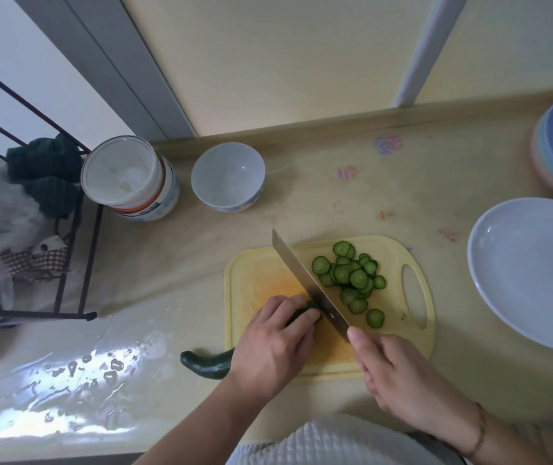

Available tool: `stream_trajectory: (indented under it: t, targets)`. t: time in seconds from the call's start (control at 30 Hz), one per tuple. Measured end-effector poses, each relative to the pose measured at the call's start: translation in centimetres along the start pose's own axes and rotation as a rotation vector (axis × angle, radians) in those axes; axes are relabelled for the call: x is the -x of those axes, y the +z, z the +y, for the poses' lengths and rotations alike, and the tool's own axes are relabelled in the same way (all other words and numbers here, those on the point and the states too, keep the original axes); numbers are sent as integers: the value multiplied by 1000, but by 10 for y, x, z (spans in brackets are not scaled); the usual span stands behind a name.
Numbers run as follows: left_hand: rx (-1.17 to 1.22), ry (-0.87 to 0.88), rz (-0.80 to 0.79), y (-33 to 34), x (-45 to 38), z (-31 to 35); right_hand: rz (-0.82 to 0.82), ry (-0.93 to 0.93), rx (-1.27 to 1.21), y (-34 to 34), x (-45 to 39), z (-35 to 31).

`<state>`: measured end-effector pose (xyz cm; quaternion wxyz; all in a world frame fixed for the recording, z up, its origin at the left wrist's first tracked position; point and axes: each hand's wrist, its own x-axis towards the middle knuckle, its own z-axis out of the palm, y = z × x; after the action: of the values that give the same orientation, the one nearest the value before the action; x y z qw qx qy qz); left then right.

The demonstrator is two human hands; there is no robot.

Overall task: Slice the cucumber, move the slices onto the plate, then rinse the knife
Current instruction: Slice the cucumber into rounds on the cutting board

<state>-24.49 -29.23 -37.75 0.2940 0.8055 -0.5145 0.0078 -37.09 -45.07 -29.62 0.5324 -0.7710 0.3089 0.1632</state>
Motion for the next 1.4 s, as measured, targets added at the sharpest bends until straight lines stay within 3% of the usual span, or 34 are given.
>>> stream_trajectory:
  t: [0.57, 1.07, 1.4]
  targets:
    - [74, -34, 2, -1, -4, -2, 13, 21, 24, 5, 17, -3]
    - [67, -50, 29, -1, -1, 2, -8, 60, -33, 6, -18, 4]
    - [83, -72, 62, 0, -2, 3, -17, -11, -23, 4, 3, -5]
